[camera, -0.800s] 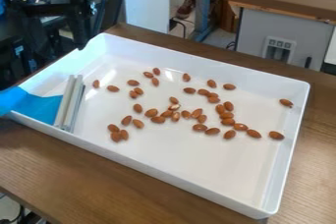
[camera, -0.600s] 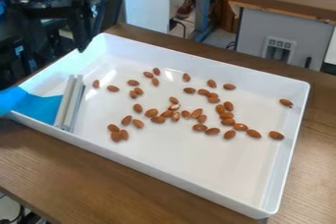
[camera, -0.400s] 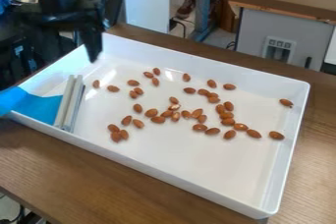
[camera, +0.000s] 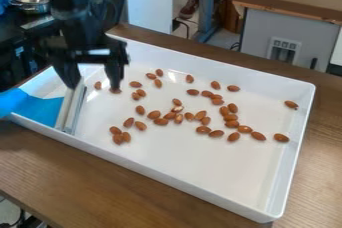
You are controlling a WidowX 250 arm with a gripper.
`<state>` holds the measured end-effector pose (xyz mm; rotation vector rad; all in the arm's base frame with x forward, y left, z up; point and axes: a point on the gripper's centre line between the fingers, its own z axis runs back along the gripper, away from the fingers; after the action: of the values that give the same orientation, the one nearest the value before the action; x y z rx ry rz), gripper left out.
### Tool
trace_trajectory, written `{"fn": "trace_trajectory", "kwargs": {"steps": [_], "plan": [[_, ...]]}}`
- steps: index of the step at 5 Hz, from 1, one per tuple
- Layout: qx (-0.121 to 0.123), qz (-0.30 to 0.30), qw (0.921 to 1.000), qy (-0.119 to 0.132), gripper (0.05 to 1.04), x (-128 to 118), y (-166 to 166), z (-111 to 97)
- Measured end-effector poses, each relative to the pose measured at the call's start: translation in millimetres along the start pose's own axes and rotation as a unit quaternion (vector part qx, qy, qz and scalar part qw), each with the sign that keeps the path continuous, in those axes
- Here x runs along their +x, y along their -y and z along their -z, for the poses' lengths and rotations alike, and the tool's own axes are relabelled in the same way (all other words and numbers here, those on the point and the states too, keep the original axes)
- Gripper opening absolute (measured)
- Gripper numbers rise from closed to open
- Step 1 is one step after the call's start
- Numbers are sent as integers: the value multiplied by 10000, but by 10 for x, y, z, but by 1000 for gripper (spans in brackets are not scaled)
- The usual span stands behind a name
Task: Sweep into pile
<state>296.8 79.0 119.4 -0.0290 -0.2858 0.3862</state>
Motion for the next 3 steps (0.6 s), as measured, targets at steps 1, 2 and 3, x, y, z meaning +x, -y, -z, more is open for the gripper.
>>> {"fn": "trace_trajectory", "kwargs": {"steps": [1,2,3], "plan": [[307,-90,9993,208,1000,-66,26,150],[662,-153,9970,381,1000,-29,-68,302],[821,-22,9951,544,1000,38,-130,375]]}}
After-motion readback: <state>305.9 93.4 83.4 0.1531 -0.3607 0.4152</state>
